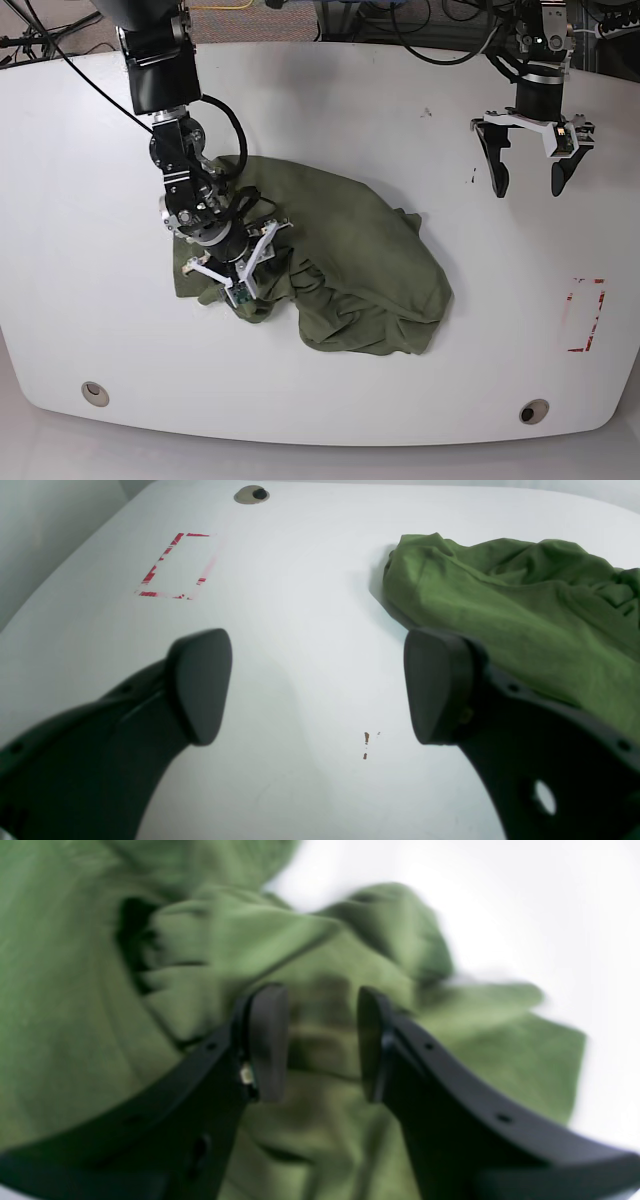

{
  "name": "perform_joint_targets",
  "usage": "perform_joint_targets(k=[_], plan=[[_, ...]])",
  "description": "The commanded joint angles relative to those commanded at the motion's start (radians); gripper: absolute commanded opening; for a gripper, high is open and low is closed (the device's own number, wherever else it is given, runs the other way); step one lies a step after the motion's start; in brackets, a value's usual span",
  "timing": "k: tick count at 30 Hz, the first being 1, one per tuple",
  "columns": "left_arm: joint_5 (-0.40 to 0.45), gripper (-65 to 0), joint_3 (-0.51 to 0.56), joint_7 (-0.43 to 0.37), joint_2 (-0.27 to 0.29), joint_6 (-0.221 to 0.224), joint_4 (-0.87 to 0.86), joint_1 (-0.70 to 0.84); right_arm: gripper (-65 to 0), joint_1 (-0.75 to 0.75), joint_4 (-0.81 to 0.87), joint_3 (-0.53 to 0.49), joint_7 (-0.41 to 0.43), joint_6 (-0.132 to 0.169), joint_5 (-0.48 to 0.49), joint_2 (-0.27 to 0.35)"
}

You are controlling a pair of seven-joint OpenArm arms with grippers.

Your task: Fold the T-shirt properly

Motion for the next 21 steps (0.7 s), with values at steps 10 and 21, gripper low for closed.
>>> perform_joint_targets(k=[10, 21], plan=[[-0.002, -15.4, 0.011, 0.014, 0.000, 0.001, 0.004, -0.003, -43.2, 0.018, 0.035, 0.023, -0.024, -0.008, -0.001, 0.003], [-0.002, -17.6, 0.017, 0.040, -0.004, 0.002, 0.002, -0.010, -34.8, -0.031, 0.106, 0.070, -0.050, -0.008, 0.005, 0.012]])
